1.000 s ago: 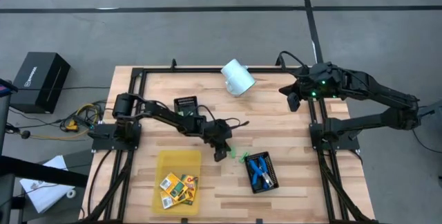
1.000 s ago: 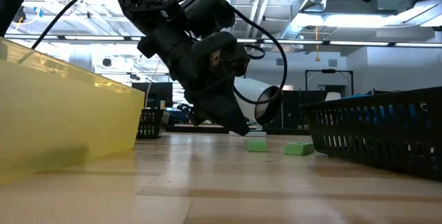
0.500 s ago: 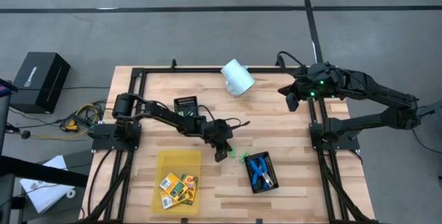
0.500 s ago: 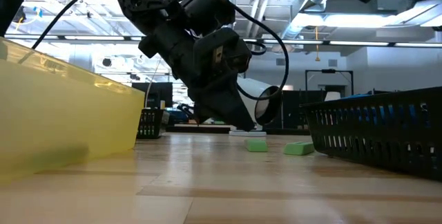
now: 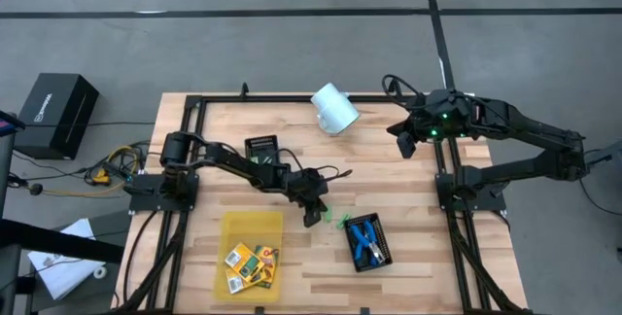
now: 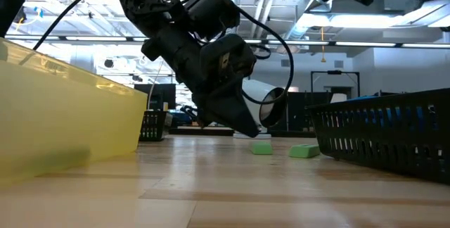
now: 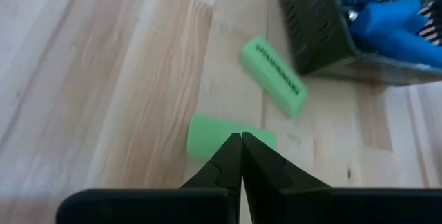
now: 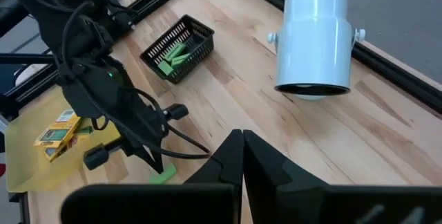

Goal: Pick & Place School Supplies
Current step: Put the green eraser into the top black bin

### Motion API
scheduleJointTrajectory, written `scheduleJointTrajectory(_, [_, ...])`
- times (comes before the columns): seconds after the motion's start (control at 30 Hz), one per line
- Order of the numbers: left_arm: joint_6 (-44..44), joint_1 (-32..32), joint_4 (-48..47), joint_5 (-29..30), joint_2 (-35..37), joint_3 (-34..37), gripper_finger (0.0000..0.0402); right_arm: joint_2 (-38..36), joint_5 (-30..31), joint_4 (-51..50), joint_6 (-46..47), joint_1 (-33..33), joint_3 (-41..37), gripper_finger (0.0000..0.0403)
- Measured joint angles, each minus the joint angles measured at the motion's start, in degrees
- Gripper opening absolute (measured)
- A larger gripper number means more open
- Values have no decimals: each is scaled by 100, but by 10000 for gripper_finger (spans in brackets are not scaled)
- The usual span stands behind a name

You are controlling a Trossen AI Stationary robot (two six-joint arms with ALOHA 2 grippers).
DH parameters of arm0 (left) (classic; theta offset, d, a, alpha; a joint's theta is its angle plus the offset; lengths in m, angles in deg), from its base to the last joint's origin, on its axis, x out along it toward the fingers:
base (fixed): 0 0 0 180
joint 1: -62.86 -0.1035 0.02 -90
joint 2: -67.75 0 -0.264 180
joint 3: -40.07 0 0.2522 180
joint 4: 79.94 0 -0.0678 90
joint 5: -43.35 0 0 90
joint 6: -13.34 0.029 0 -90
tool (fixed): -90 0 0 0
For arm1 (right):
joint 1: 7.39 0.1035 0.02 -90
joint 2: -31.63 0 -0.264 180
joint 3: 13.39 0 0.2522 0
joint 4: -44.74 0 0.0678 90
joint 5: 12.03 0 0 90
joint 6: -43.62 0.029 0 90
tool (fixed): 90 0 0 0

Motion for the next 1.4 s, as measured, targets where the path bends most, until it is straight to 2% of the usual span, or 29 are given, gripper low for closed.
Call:
scheduleJointTrajectory(0.57, [-214, -7, 54, -176, -188, -16, 3, -24, 11, -1, -72, 0, -2, 0])
scheduleJointTrajectory(1.03, [-211, -11, -327, -309, -199, -21, 3, -24, 11, -102, -153, -2, -2, 0])
scheduleJointTrajectory(1.4, [-651, 42, -133, -612, -110, 538, 3, -26, 9, -134, -302, -2, -1, 0])
